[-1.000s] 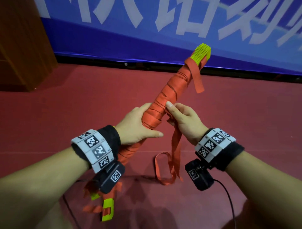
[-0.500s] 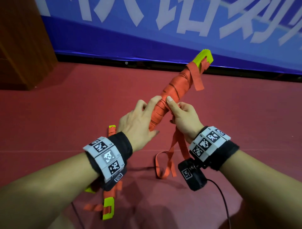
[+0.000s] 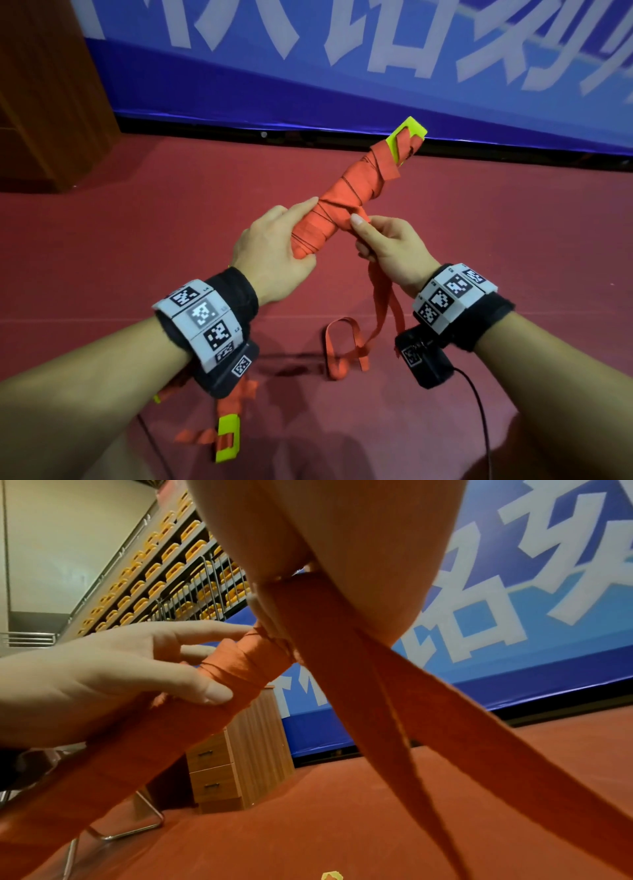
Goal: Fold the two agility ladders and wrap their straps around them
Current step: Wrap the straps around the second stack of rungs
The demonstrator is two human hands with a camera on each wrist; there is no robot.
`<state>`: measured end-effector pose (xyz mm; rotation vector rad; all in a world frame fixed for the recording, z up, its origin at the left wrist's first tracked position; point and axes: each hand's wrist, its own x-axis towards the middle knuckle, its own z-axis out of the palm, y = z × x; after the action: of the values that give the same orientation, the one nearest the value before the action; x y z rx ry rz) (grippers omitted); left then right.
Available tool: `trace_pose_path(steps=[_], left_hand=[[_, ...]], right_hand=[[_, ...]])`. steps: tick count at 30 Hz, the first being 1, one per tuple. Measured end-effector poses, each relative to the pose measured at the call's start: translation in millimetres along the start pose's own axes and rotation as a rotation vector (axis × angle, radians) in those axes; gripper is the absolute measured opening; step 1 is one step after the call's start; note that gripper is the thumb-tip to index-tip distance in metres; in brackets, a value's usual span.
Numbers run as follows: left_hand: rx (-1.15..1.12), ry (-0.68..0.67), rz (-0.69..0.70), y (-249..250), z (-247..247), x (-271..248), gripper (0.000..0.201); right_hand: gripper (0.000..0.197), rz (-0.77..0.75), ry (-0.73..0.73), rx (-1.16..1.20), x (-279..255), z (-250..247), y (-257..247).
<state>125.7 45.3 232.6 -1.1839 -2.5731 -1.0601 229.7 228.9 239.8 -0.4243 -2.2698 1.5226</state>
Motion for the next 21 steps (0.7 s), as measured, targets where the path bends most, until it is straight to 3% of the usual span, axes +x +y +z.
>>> trace_pose_path(steps=[6, 21], left_hand=[[-0.27, 0.024, -0.016, -3.2, -1.8, 0.7, 0.079], [-0.674, -0.092, -0.049, 4.4, -3.9, 0.8, 0.078]], right_hand=[[0.028, -0.045, -0.015, 0.053, 2.1, -5.2, 1.4], [0.04, -0.1, 0.134, -0.004, 6.9, -14.7, 5.3]])
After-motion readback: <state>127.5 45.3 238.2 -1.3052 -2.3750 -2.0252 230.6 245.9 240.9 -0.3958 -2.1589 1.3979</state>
